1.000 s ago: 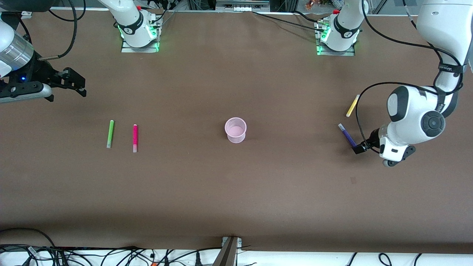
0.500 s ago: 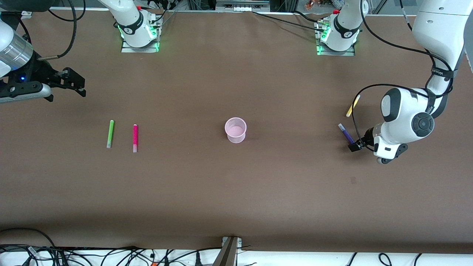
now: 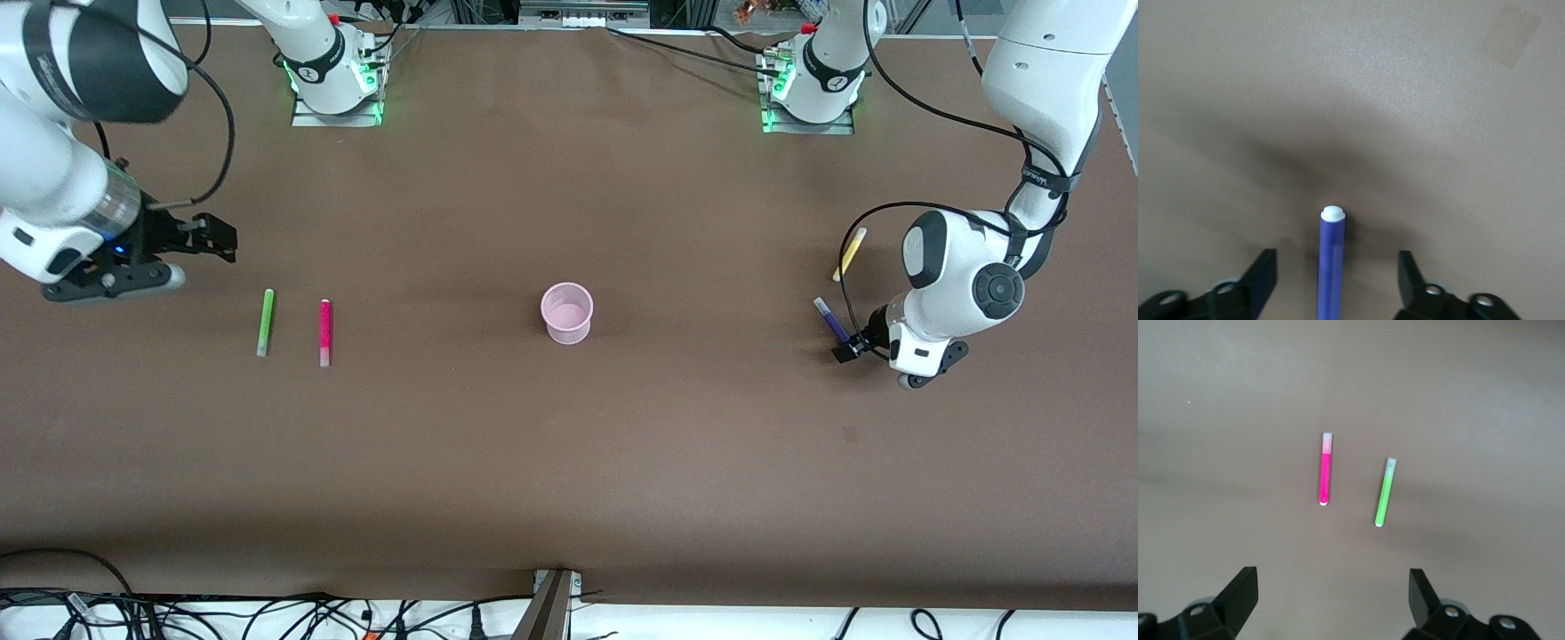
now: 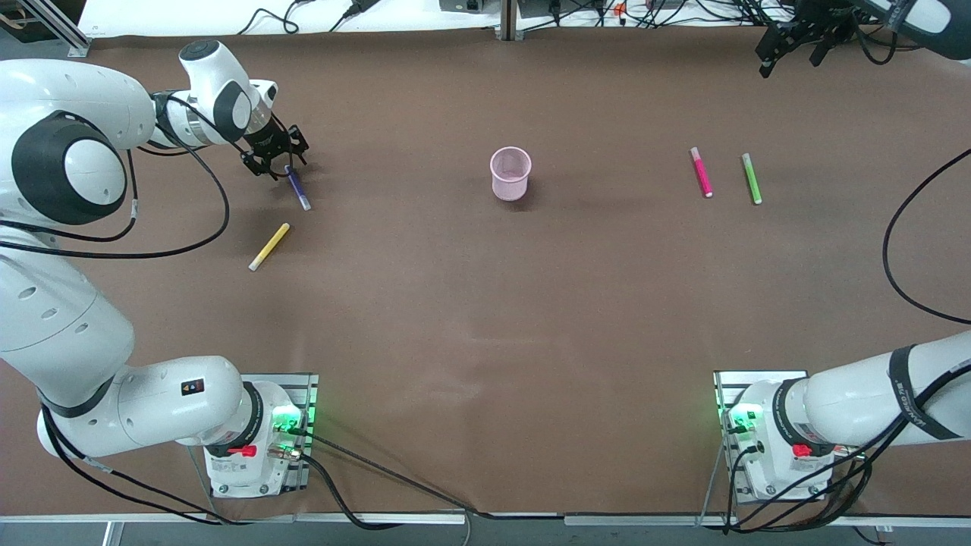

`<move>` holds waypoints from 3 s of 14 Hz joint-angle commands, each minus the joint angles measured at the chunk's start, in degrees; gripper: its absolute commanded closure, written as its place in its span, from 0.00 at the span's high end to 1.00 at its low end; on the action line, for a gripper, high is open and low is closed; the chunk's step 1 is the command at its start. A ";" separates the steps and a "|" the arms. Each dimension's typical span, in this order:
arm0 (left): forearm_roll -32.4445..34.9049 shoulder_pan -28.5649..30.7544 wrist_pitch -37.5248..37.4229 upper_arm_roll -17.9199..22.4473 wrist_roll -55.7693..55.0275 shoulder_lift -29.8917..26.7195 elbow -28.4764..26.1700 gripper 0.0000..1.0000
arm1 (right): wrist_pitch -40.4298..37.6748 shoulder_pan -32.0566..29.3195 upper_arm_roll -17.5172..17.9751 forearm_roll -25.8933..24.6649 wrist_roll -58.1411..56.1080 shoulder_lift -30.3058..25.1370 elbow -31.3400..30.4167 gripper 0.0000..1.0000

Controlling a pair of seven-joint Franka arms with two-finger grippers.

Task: Organize pens into pink holder with both arms
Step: 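Lift the purple marker with the left gripper while the right gripper grasps the pink marker, then carry the purple marker over the pink cup with the left gripper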

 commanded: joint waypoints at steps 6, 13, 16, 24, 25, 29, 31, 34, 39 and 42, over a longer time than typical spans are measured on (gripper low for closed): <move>1.89 0.23 2.04 0.13 -0.28 1.15 -0.30 0.43 | 18.71 0.26 -0.20 2.87 8.25 3.18 -15.89 1.00; 3.38 0.14 1.43 0.04 -0.28 0.46 0.40 0.00 | 49.74 0.17 -0.11 3.22 8.33 10.48 -31.80 0.98; 2.77 -0.56 -4.87 -1.36 -1.33 -4.01 3.64 0.00 | 52.68 0.17 -0.11 3.13 8.42 12.25 -32.09 0.94; 3.55 -4.06 -14.14 -17.71 -32.49 -5.44 17.09 0.00 | 56.02 0.17 -0.11 3.22 8.33 16.21 -32.26 0.68; 4.86 -7.56 -14.14 -17.71 -37.24 -5.35 18.32 0.00 | 55.93 0.17 -0.11 3.22 8.25 16.29 -32.26 0.65; 19.52 -19.00 -13.79 -17.45 -61.40 -3.69 21.31 0.00 | 55.93 0.09 -0.11 3.22 7.81 16.56 -32.44 0.49; 24.28 -23.22 -13.87 -17.19 -68.89 -2.02 23.33 0.00 | 55.93 0.09 -0.11 3.22 7.11 16.56 -32.44 0.40; 33.84 -28.59 -14.22 -16.92 -79.08 0.88 25.89 0.00 | 55.84 0.00 -0.11 3.22 7.02 16.56 -32.44 0.19; 44.15 -33.86 -15.53 -15.78 -85.71 4.58 27.47 0.00 | 50.95 0.00 -0.02 3.22 7.02 15.86 -30.51 0.09; 45.83 -41.75 -16.51 -9.22 -87.03 6.16 30.54 0.00 | 38.93 0.09 0.06 5.05 7.10 15.77 -23.59 0.08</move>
